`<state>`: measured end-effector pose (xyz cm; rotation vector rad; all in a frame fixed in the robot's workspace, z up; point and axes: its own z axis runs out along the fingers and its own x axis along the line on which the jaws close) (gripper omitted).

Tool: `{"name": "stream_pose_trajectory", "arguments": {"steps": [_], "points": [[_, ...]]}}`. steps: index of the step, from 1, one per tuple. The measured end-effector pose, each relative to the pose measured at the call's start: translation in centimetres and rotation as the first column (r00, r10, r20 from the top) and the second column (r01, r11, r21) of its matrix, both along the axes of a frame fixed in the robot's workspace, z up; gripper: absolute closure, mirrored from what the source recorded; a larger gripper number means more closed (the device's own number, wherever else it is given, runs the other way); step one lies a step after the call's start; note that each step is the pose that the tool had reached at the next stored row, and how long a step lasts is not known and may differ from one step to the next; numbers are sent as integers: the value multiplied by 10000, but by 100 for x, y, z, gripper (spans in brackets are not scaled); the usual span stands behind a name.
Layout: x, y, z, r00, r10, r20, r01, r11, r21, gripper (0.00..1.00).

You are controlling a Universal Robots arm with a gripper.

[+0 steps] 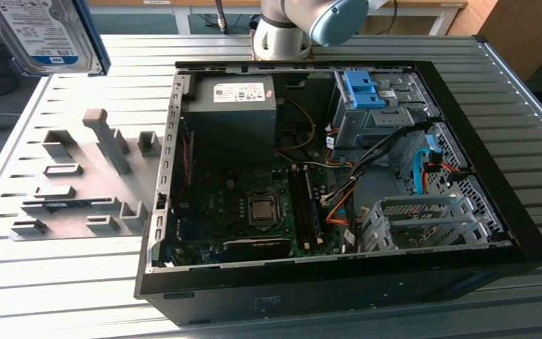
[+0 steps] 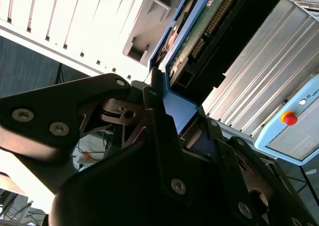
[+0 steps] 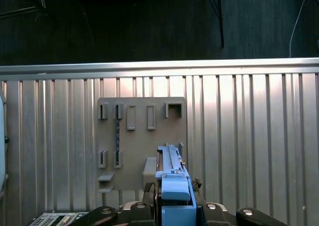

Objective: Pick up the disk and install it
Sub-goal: 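Pick up the disk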

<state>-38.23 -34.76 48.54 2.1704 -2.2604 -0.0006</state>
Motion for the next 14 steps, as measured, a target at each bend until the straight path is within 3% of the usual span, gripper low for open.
{"name": "stream_pose_trajectory", "arguments": {"steps": [10, 14], "points": [[-21, 0, 0, 10000, 0, 28, 0, 10000, 1, 63], [69, -1, 0, 10000, 0, 28, 0, 10000, 0, 63]]}}
